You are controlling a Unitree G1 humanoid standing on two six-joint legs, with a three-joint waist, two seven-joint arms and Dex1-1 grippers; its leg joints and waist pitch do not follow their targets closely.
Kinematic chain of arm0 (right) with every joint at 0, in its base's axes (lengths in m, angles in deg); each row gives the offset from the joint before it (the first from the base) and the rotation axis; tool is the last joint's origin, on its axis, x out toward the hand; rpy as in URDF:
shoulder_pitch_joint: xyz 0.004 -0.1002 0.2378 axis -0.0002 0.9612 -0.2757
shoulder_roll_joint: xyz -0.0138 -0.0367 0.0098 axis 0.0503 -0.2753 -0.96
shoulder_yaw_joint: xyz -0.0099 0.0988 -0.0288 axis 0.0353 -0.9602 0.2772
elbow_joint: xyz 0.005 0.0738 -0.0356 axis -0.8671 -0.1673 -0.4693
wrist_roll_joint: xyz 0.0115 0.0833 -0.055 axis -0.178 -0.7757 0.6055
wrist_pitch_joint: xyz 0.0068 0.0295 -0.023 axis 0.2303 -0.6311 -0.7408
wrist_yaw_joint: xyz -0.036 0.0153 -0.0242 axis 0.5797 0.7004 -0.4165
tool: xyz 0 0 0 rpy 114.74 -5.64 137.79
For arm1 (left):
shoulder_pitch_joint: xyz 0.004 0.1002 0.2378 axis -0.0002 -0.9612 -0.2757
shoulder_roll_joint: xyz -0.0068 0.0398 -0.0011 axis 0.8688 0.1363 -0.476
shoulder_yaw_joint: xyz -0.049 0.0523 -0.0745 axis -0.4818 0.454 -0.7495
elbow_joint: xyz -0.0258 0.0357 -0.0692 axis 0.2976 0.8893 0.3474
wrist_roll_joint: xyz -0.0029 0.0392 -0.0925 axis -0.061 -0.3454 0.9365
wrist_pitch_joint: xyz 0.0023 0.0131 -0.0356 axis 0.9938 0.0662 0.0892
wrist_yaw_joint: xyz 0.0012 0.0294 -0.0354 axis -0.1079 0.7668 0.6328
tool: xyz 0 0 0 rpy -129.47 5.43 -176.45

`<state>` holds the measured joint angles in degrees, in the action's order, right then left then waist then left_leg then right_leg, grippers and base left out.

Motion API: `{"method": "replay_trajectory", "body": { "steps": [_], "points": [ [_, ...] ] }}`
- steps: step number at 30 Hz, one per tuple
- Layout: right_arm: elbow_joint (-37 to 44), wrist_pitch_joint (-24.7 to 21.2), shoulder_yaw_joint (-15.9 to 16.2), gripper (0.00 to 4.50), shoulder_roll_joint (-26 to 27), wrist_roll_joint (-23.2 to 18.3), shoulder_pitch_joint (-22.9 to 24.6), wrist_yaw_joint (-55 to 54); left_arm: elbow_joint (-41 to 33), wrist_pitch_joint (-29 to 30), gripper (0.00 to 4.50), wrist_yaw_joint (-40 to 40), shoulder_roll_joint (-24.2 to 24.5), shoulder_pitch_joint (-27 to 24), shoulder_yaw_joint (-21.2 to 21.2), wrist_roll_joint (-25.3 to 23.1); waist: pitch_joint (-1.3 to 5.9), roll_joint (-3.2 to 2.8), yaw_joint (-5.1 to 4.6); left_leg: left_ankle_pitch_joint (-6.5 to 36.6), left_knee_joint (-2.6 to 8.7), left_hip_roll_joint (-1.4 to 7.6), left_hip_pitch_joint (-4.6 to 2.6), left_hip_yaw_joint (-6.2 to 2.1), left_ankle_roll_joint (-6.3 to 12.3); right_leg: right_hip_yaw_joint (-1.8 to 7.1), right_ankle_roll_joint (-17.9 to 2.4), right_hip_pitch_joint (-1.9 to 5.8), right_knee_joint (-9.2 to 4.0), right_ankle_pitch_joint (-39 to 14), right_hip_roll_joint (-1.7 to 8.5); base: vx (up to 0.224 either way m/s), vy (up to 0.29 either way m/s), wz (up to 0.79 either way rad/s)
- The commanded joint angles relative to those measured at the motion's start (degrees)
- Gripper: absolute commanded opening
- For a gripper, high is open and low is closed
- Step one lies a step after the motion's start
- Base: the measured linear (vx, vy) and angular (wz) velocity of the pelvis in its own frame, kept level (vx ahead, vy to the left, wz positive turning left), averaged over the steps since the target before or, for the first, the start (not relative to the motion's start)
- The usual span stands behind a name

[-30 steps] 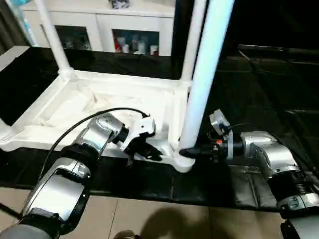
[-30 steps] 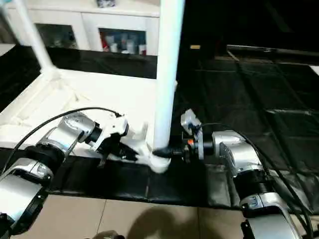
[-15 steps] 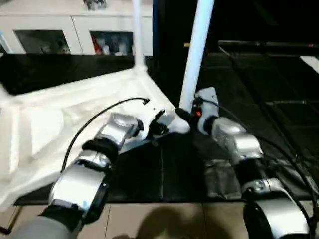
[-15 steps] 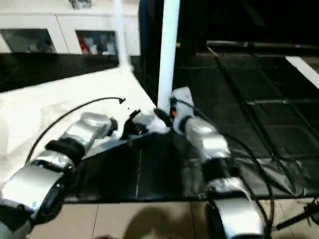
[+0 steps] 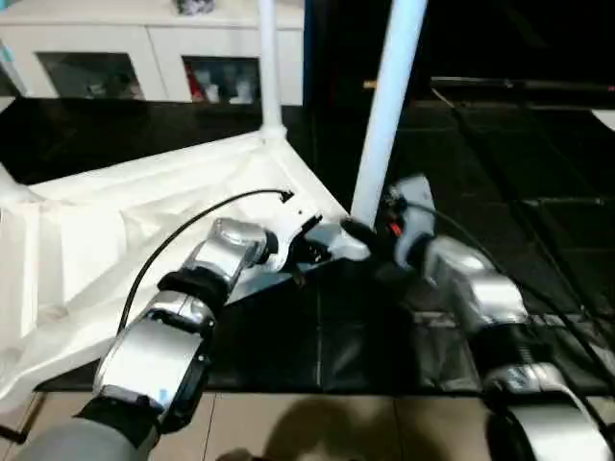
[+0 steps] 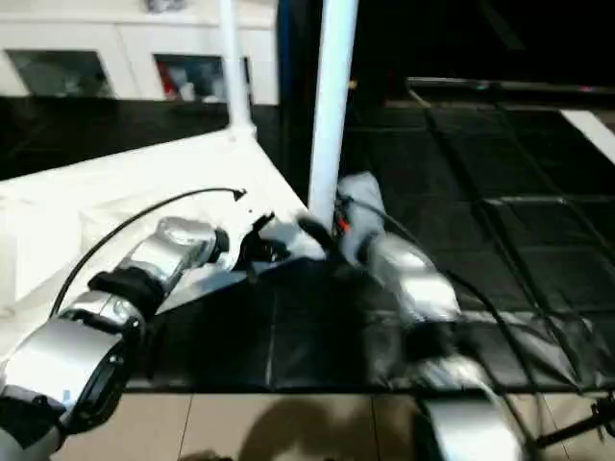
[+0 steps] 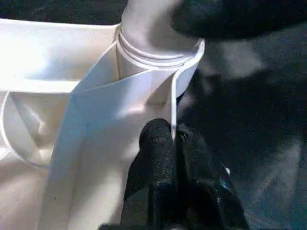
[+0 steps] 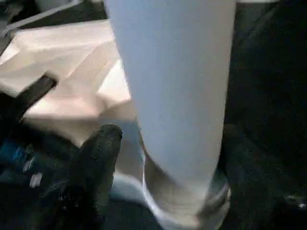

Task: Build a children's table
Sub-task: Rotate leg to tighten

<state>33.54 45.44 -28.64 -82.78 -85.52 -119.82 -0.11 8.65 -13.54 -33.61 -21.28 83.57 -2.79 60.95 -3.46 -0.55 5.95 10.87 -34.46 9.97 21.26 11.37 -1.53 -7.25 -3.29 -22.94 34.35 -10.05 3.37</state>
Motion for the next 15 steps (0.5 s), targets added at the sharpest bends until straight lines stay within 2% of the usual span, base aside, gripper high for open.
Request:
{"method": "replay_trajectory", "body": {
  "steps": [1,6,9,12,15],
  "points": [
    [1.8,-0.8,3.0,3.82,-1.0,-1.0,1.5,5.4,-3.4,-2.5,0.00,2.4,0.0,0.5,0.3,1.1,4.75,-0.12,0.56,5.3,3.07,4.23,-0.77,-2.12,6.35,4.14,-9.7,4.14,-4.20,-7.0,6.98,0.000,0.000,0.00],
    [1.8,-0.8,3.0,4.26,-1.0,-1.0,1.5,5.4,-3.4,-2.5,0.00,2.4,0.0,0.5,0.3,1.1,4.69,-0.04,0.80,6.1,3.19,4.08,-0.83,-2.16,4.80,4.10,-8.6,4.00,-4.63,-11.3,6.92,0.000,0.000,0.00],
    [1.8,-0.8,3.0,4.49,-1.0,-1.0,1.5,5.4,-3.4,-2.5,0.00,2.4,0.0,0.5,0.3,1.1,4.79,-0.06,0.75,5.3,3.22,4.21,-0.80,-2.23,4.88,4.15,-8.9,3.91,-4.34,-9.5,6.83,0.000,0.000,0.00],
    [1.8,-0.8,3.0,4.49,-1.0,-1.0,1.5,5.4,-3.4,-2.5,0.00,2.4,0.0,0.5,0.3,1.1,4.83,-0.06,0.76,4.9,3.17,4.22,-0.70,-2.23,5.19,4.17,-9.4,3.95,-4.13,-7.9,6.91,0.000,0.000,0.00],
    [1.8,-0.8,3.0,4.49,-1.0,-1.0,1.5,5.4,-3.4,-2.5,0.00,2.4,0.0,0.5,0.3,1.1,4.77,-0.08,0.79,5.4,3.16,4.14,-0.72,-2.18,5.15,4.14,-9.4,3.98,-4.33,-8.7,6.97,0.000,0.000,0.00]
  ]
}}
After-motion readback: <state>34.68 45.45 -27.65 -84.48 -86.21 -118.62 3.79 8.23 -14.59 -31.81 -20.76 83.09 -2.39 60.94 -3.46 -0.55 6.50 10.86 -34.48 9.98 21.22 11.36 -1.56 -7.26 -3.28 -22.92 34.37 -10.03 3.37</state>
